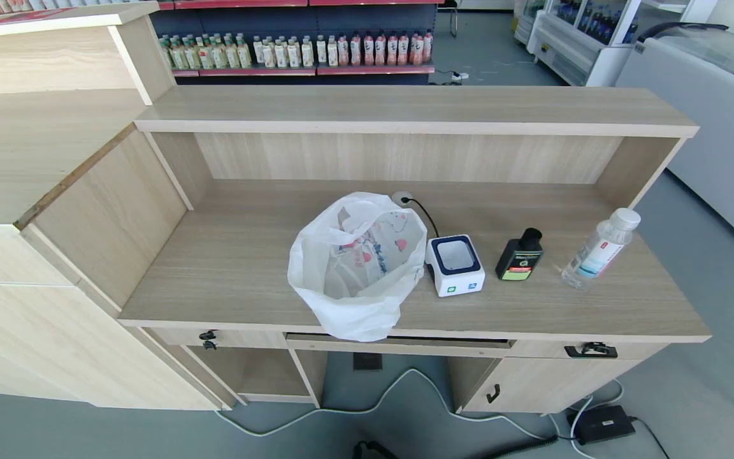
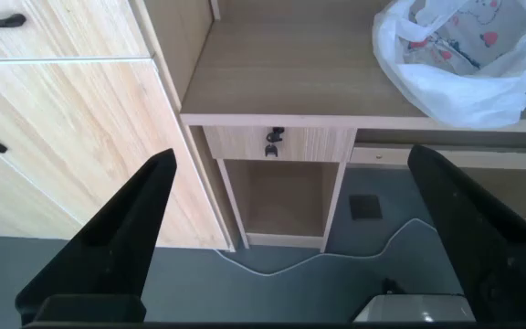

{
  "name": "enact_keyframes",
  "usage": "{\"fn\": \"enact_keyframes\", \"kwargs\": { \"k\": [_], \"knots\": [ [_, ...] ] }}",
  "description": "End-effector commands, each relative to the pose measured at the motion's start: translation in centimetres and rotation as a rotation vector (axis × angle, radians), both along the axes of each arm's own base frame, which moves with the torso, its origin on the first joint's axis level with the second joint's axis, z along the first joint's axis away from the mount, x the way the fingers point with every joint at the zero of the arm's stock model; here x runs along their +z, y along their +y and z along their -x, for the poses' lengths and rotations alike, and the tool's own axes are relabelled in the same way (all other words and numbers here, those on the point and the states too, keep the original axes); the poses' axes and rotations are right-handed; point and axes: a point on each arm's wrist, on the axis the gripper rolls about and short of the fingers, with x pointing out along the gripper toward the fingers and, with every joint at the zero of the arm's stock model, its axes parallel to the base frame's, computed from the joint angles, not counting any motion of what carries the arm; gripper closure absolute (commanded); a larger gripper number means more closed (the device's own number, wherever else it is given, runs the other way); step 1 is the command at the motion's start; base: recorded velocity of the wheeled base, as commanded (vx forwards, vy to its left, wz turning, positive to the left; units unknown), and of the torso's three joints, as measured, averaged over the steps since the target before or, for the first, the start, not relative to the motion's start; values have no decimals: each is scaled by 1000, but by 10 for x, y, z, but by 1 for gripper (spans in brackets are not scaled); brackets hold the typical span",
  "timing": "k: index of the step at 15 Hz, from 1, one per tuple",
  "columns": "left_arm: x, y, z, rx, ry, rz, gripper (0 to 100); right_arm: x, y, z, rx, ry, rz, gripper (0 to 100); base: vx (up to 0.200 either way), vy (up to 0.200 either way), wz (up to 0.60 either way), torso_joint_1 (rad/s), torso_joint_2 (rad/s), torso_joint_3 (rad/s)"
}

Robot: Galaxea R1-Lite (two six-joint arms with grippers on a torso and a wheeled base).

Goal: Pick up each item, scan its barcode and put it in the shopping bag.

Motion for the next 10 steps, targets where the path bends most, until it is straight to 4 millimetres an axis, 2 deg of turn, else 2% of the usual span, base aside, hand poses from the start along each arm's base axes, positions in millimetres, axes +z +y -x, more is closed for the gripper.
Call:
{"fn": "enact_keyframes", "kwargs": {
  "k": [1,2,4,8,10],
  "knots": [
    [0,0,0,2,-1,1,0,7,-7,-66,-72,114,16,100,0,0,0,0,0,0],
    [0,0,0,0,1,1,0,4,-14,-78,-104,133,48,0,0,0,0,0,0,0],
    [0,0,0,0,-1,1,0,-2,-21,-101,-115,163,46,0,0,0,0,0,0,0],
    [0,0,0,0,-1,1,0,-39,-29,-141,-96,332,70,0,0,0,0,0,0,0],
    [0,0,0,0,-1,1,0,-49,-33,-169,-65,327,68,0,0,0,0,0,0,0]
  ]
}}
